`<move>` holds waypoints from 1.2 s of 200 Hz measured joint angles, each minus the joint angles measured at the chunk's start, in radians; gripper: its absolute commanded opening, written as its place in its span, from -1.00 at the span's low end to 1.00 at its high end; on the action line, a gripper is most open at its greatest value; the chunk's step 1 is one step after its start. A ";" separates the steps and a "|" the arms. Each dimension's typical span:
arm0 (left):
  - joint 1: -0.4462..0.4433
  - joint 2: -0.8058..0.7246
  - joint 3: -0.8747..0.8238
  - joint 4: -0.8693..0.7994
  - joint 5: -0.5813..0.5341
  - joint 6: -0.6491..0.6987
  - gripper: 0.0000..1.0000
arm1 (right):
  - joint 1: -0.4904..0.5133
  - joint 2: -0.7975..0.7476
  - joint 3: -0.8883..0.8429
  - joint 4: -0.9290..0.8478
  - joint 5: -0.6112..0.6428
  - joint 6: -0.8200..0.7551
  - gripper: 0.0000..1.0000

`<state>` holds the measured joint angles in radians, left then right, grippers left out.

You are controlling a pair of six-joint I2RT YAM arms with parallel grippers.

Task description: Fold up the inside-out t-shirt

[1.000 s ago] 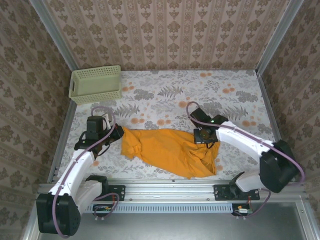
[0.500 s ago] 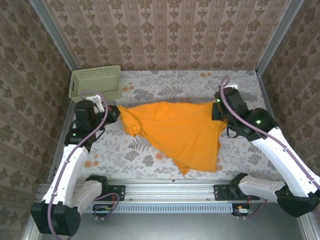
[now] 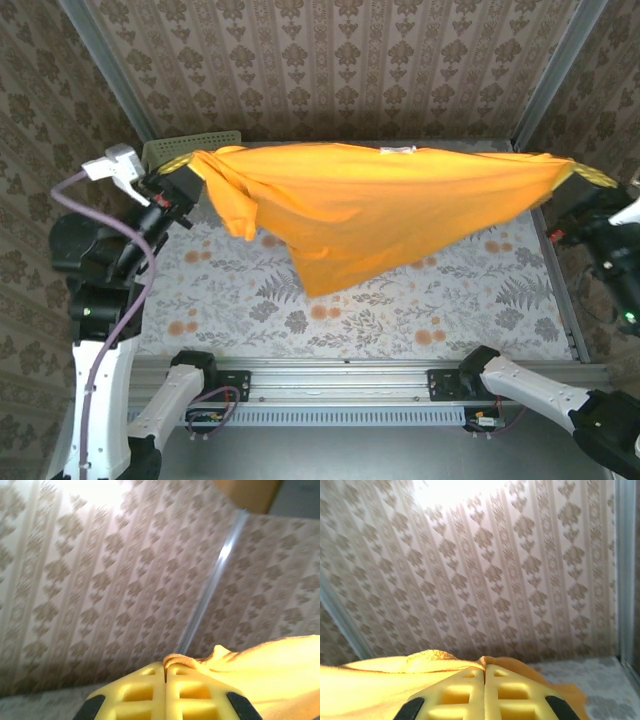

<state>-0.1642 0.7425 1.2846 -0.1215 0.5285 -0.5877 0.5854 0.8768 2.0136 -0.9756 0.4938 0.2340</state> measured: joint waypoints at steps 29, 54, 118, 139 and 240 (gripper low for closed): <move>-0.001 -0.020 0.064 0.053 0.031 -0.026 -1.00 | 0.000 0.005 0.051 0.038 -0.075 -0.003 -1.00; -0.001 -0.015 0.102 0.074 0.026 -0.026 -1.00 | 0.000 0.037 0.094 0.081 -0.079 -0.032 -1.00; -0.019 0.210 0.066 0.089 -0.032 -0.002 -1.00 | -0.010 0.248 0.032 0.251 0.124 -0.180 -1.00; -0.032 0.328 0.034 0.089 -0.070 0.025 -1.00 | -0.065 0.316 -0.074 0.299 0.148 -0.190 -1.00; -0.048 0.985 0.021 0.197 -0.228 0.114 -0.29 | -0.394 0.865 -0.319 0.504 -0.084 -0.031 -0.39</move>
<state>-0.2123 1.7275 1.3060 0.0753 0.3004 -0.4732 0.1909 1.7420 1.6943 -0.4713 0.4103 0.2035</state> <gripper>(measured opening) 0.239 0.136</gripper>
